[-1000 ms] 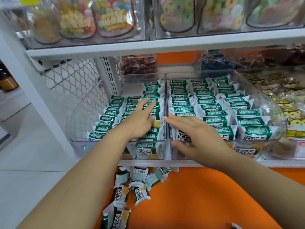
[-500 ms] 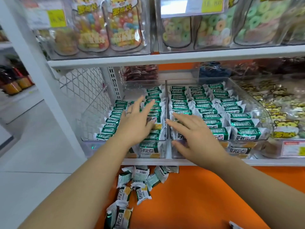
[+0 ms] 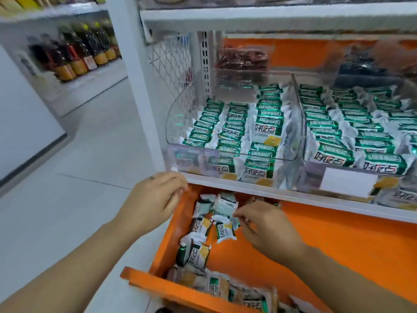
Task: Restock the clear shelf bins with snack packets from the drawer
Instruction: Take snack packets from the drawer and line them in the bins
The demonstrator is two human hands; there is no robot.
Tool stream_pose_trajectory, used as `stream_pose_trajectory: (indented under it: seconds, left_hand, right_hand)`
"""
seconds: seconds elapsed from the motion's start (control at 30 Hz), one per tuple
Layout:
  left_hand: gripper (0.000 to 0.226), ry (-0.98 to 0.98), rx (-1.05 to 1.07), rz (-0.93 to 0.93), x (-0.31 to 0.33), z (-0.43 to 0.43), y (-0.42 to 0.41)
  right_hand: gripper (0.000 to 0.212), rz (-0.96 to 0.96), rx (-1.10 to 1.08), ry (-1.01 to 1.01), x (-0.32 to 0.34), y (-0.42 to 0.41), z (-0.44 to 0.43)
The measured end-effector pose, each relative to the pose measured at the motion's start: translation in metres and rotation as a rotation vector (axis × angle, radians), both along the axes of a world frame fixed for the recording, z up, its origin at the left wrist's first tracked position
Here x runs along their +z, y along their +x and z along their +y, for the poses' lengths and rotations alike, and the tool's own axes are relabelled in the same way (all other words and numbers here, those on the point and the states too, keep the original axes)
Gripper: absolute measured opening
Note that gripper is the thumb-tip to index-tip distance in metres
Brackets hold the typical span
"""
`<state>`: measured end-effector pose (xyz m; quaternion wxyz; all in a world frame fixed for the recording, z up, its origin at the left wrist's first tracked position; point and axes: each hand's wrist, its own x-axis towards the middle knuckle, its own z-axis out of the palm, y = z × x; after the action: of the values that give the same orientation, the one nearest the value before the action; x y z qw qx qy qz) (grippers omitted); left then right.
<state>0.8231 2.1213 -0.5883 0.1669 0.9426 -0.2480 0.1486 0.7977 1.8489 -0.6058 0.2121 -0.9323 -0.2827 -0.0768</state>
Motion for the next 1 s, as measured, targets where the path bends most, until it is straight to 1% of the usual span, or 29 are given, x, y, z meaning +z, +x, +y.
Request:
stream_pose_trajectory:
  seconds: [0.03, 0.1, 0.13, 0.17, 0.2, 0.27, 0.3, 0.33, 0.37, 0.43, 0.5, 0.6, 0.7, 0.83, 0.9, 1.0]
  left_hand:
    - [0.030, 0.002, 0.023, 0.062, -0.014, 0.008, 0.001]
    - [0.033, -0.019, 0.075, 0.243, -0.042, 0.022, 0.003]
    - [0.033, -0.037, 0.084, 0.346, -0.054, 0.027, 0.004]
    - [0.034, -0.051, 0.082, 0.427, -0.063, 0.030, 0.005]
    - [0.036, -0.049, 0.078, 0.479, -0.072, 0.033, 0.006]
    - [0.039, -0.078, 0.089, 0.537, -0.083, 0.035, 0.008]
    - [0.040, -0.122, 0.101, 0.554, -0.087, 0.035, 0.009]
    - [0.041, -0.179, 0.109, 0.565, -0.091, 0.036, 0.010]
    - [0.041, -0.236, 0.111, 0.569, -0.095, 0.036, 0.009]
    - [0.041, -0.316, 0.100, 0.562, -0.101, 0.037, 0.008]
    - [0.042, -0.391, 0.083, 0.567, -0.103, 0.036, 0.006]
    - [0.041, -0.469, 0.102, 0.551, -0.109, 0.033, 0.003]
    - [0.040, -0.525, 0.131, 0.518, -0.115, 0.030, 0.004]
    - [0.037, -0.568, 0.133, 0.494, -0.122, 0.030, 0.005]
    - [0.037, -0.578, 0.140, 0.488, -0.125, 0.030, 0.006]
    - [0.036, -0.568, 0.134, 0.471, -0.126, 0.030, 0.006]
  right_hand:
    - [0.019, 0.084, -0.025, -0.045, -0.034, 0.010, 0.009]
    - [0.024, 0.357, -0.032, -0.177, -0.090, 0.027, 0.019]
    - [0.026, 0.491, -0.004, -0.296, -0.111, 0.030, 0.026]
    - [0.030, 0.574, 0.007, -0.357, -0.125, 0.035, 0.034]
    - [0.034, 0.603, 0.003, -0.393, -0.127, 0.039, 0.038]
    - [0.040, 0.674, 0.024, -0.422, -0.118, 0.047, 0.049]
    - [0.043, 0.683, 0.019, -0.413, -0.123, 0.056, 0.049]
    - [0.047, 0.709, 0.015, -0.413, -0.112, 0.058, 0.048]
    - [0.054, 0.664, 0.044, -0.404, -0.138, 0.063, 0.060]
    - [0.073, 0.700, 0.093, -0.424, -0.149, 0.068, 0.074]
    - [0.081, 0.714, 0.138, -0.403, -0.172, 0.074, 0.084]
    - [0.079, 0.673, 0.202, -0.489, -0.186, 0.085, 0.094]
    - [0.073, 0.651, 0.200, -0.544, -0.197, 0.096, 0.098]
    - [0.066, 0.534, 0.209, -0.610, -0.197, 0.097, 0.094]
    - [0.066, 0.532, 0.206, -0.586, -0.198, 0.092, 0.087]
    - [0.067, 0.598, 0.213, -0.504, -0.199, 0.081, 0.075]
